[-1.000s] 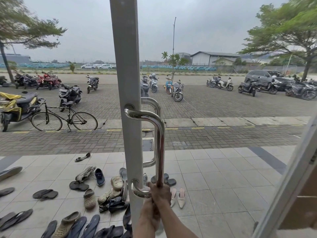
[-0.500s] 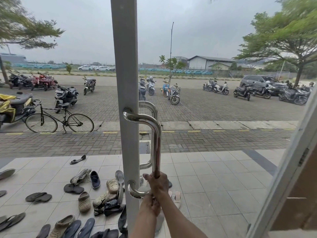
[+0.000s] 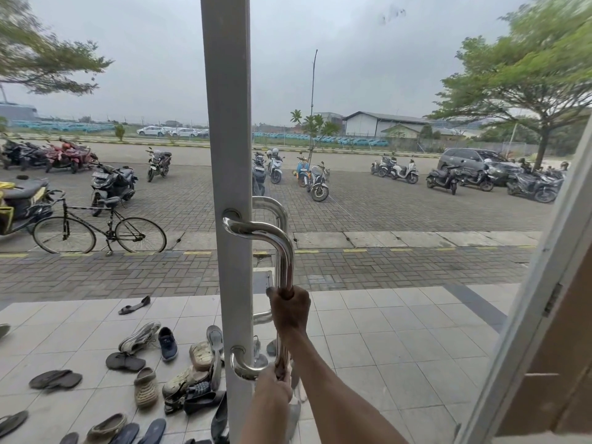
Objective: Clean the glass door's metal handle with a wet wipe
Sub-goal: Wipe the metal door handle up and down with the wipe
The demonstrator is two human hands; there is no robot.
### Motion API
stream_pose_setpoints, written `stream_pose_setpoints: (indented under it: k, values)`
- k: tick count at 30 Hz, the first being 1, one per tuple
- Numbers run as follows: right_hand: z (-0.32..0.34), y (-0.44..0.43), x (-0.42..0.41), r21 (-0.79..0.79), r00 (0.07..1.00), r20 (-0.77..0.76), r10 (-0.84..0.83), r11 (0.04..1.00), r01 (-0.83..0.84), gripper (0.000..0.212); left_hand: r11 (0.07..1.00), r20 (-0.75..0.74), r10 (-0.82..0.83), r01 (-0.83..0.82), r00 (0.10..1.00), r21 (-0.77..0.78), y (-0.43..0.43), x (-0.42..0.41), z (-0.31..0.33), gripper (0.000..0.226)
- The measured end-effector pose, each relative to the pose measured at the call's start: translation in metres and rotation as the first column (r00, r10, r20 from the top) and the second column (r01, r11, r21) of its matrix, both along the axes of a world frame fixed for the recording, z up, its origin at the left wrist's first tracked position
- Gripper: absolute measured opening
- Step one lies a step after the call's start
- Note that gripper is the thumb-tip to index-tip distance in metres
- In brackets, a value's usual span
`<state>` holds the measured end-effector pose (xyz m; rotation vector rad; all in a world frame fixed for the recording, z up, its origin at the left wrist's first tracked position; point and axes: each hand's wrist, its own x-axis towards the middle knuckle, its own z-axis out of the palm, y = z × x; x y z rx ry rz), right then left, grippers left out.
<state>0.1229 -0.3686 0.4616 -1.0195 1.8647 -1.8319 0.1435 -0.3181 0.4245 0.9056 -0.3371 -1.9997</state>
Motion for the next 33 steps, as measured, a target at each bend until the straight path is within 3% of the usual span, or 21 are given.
stream_pose_setpoints:
  k: [3, 6, 8, 11, 13, 17, 18, 21, 23, 26, 28, 30, 33]
  values:
    - [0.012, -0.006, 0.001, -0.042, 1.000, -0.015, -0.011, 0.999, 0.011, 0.039, 0.960, 0.090, 0.167, -0.183, 0.982, 0.213, 0.000, 0.040, -0.032, 0.026]
    - [0.009, -0.009, 0.000, -0.052, 0.999, -0.031, -0.042, 0.998, 0.040, 0.038, 0.980, 0.300, 0.131, -0.170, 0.945, 0.106, -0.002, 0.042, -0.032, 0.027]
    - [0.007, -0.010, 0.002, -0.061, 0.997, -0.041, -0.068, 0.996, 0.066, 0.039, 0.977, 0.317, 0.133, -0.179, 0.939, 0.120, -0.009, 0.048, -0.035, 0.020]
    - [0.006, -0.011, 0.003, -0.088, 0.992, -0.068, -0.110, 0.991, 0.104, 0.042, 0.946, 0.604, 0.171, -0.302, 0.778, 0.120, -0.010, 0.050, -0.030, 0.038]
    - [0.004, -0.012, 0.002, -0.098, 0.989, -0.079, -0.126, 0.988, 0.118, 0.045, 0.975, 0.680, 0.179, -0.219, 0.711, -0.027, 0.001, 0.047, -0.019, 0.039]
    - [0.003, -0.014, 0.002, -0.096, 0.988, -0.083, -0.134, 0.987, 0.125, 0.046, 0.935, 0.821, 0.341, -0.077, 0.458, -0.345, 0.016, 0.034, -0.046, 0.037]
    - [0.004, -0.014, 0.002, -0.095, 0.987, -0.084, -0.135, 0.987, 0.127, 0.047, 0.893, 0.822, 0.418, -0.006, 0.387, -0.451, 0.018, 0.032, -0.055, 0.040]
    - [0.003, -0.013, 0.002, -0.097, 0.987, -0.095, -0.126, 0.988, 0.117, 0.048, 0.686, 0.760, 0.545, 0.332, 0.355, -0.647, 0.030, 0.031, -0.075, 0.046]
    - [0.002, -0.013, 0.002, -0.100, 0.989, -0.096, -0.115, 0.989, 0.106, 0.046, 0.592, 0.779, 0.575, 0.532, 0.248, -0.606, 0.024, 0.040, -0.081, 0.059]
    - [0.002, -0.013, 0.001, -0.093, 0.988, -0.100, -0.115, 0.990, 0.106, 0.044, 0.590, 0.867, 0.489, 0.695, 0.098, -0.411, 0.004, 0.065, -0.090, 0.070]
    - [0.001, -0.014, 0.001, -0.094, 0.988, -0.103, -0.114, 0.990, 0.104, 0.044, 0.646, 0.889, 0.453, 0.661, 0.070, -0.382, -0.014, 0.085, -0.094, 0.078]
    - [0.001, -0.014, 0.001, -0.103, 0.986, -0.108, -0.124, 0.988, 0.113, 0.045, 0.645, 0.848, 0.529, 0.642, 0.016, -0.414, -0.030, 0.100, -0.101, 0.089]
    - [0.002, -0.014, 0.001, -0.107, 0.982, -0.115, -0.150, 0.985, 0.138, 0.044, 0.496, 0.762, 0.648, 0.754, 0.009, -0.431, -0.042, 0.109, -0.109, 0.087]
